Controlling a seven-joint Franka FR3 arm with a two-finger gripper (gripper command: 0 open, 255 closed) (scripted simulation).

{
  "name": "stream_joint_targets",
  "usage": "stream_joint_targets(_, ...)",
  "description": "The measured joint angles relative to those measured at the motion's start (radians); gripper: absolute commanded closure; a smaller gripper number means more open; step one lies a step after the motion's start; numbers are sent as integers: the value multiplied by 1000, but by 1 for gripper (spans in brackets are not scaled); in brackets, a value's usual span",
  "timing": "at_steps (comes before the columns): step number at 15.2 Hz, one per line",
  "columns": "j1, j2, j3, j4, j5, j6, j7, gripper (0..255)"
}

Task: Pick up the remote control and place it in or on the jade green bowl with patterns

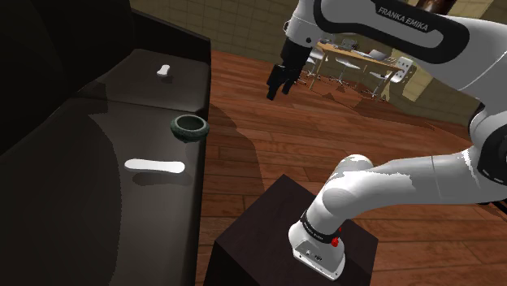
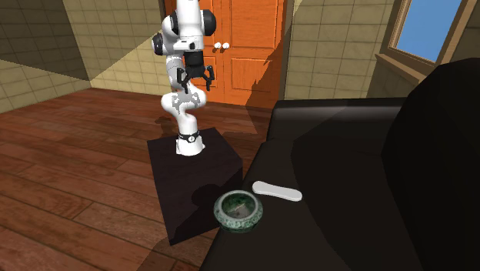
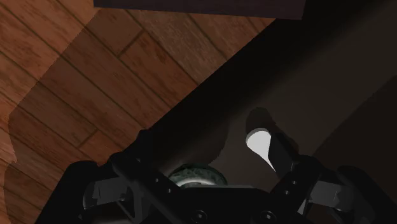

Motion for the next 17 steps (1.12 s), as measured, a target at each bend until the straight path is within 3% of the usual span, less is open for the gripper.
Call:
stream_joint_targets(2,3,13,1,-2,1,14,-5,0)
stream_joint_targets(8,41,153,14,-32,6,173,-58,0)
stream_joint_targets(17,95,426,43,-13,11,412,-142,0)
